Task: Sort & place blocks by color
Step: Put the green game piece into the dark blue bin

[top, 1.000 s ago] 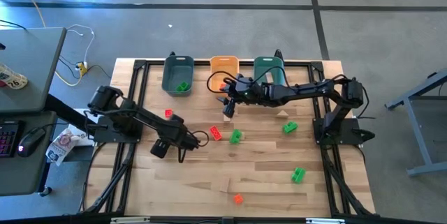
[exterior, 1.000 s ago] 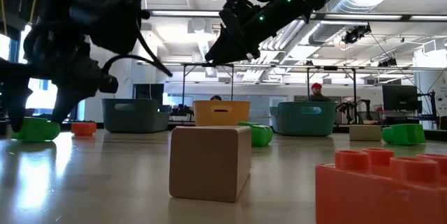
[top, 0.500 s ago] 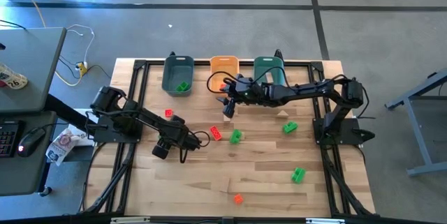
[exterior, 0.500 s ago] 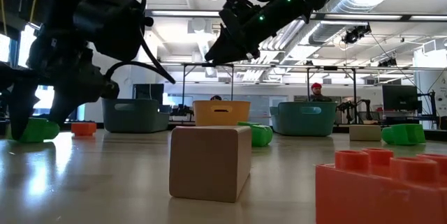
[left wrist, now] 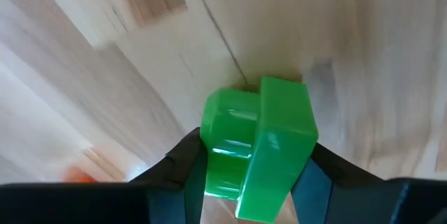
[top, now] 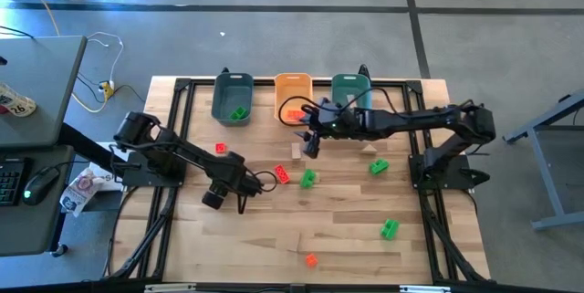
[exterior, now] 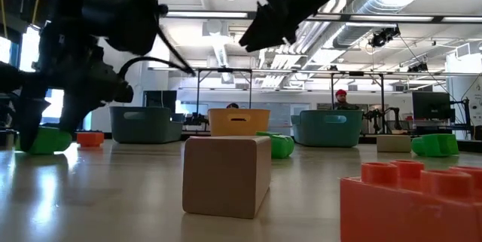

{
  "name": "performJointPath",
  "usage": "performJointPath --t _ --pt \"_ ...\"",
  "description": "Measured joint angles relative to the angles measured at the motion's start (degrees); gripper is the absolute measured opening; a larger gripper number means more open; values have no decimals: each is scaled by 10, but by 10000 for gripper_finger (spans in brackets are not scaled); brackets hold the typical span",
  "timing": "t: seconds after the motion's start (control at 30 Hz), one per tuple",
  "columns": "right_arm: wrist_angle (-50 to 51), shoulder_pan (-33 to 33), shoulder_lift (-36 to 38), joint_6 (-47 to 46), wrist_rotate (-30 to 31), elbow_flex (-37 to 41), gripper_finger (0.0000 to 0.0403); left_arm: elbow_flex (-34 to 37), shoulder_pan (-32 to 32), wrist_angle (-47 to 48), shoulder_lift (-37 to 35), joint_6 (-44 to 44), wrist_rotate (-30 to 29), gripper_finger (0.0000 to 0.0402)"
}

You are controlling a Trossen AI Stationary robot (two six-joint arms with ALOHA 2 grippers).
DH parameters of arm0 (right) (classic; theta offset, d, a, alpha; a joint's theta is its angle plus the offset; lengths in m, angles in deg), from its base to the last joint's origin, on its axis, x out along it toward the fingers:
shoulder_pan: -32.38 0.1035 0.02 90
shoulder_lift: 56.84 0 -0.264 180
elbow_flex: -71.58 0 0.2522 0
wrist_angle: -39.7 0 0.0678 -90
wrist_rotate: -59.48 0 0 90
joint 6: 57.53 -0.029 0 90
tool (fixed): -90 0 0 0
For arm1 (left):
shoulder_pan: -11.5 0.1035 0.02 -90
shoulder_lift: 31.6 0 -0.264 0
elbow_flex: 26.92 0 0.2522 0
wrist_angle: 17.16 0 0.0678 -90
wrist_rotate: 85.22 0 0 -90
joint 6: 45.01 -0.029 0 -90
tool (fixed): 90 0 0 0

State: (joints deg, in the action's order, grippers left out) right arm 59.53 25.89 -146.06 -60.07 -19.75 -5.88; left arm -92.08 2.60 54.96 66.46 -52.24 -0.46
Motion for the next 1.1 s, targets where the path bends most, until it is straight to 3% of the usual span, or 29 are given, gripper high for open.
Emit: performJointPath --t 0.17,0.5,1.1 --pt "56 3 28 0 36 0 188 0 16 -45 -26 1 1 131" --pt "102 3 42 0 24 0 188 0 71 -155 -95 -21 -5 131" --pt "117 3 42 0 25 0 188 0 190 -320 -181 -65 -86 131"
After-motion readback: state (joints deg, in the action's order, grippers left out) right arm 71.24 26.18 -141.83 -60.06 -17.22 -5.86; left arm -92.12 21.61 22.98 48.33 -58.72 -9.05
